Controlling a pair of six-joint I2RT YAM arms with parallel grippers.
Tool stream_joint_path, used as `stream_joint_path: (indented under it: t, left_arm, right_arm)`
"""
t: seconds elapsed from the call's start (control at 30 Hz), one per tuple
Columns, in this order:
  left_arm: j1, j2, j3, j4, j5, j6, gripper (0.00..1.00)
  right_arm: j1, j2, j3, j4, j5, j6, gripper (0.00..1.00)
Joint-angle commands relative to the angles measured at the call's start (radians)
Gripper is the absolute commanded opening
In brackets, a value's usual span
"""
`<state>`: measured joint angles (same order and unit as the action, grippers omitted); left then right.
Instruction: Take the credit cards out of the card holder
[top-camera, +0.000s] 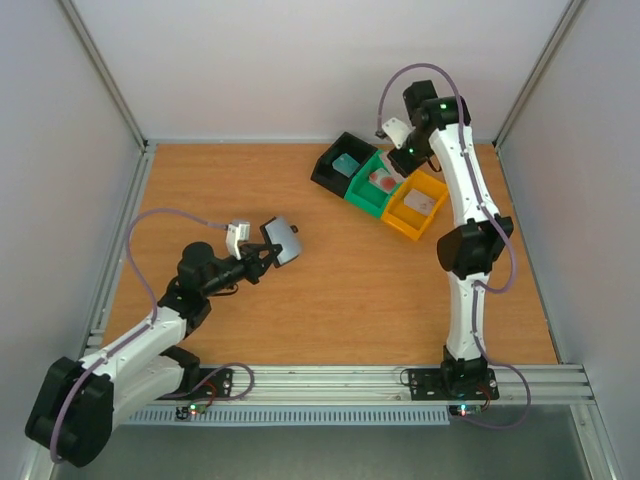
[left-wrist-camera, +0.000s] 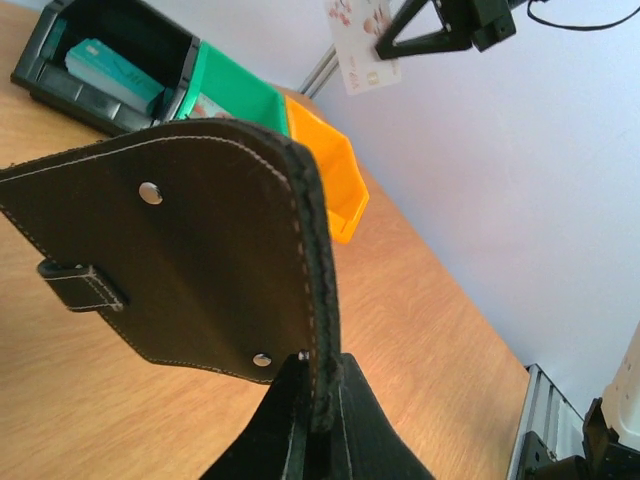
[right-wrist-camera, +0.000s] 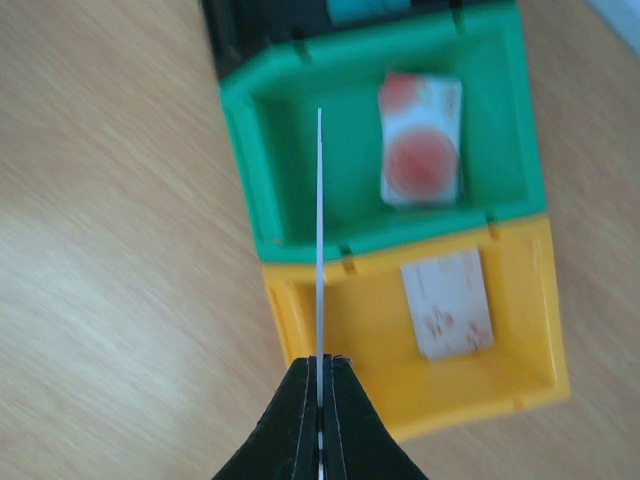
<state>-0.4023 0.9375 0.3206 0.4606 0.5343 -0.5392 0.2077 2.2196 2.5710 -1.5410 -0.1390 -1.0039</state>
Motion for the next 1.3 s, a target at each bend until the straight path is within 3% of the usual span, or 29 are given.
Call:
stream_joint_path:
  t: [0.0,0.27,0.7,1.27]
  left_arm:
    - [0.006,0.005,-0.011,0.078,0.007,-0.042,0.0]
    - [0.006,0.01,-0.013,0.075,0.004,0.011,0.0]
    - [0.006,0.041,-0.017,0.07,-0.006,0.027,0.0]
    - [0.006,0.052,-0.02,0.072,-0.01,0.036,0.0]
  right_arm:
    - [-0.046,-0.033,-0.144,-0.039,0.261,-0.003,0.01]
    - [-0.081,0.01,-0.291,-0.038,0.308,-0.008,0.01]
    - [-0.102,0.205,-0.126,0.036,0.311,-0.14,0.01]
    - [-0.102,0.265,-0.133,0.089,0.388,-0.212,0.01]
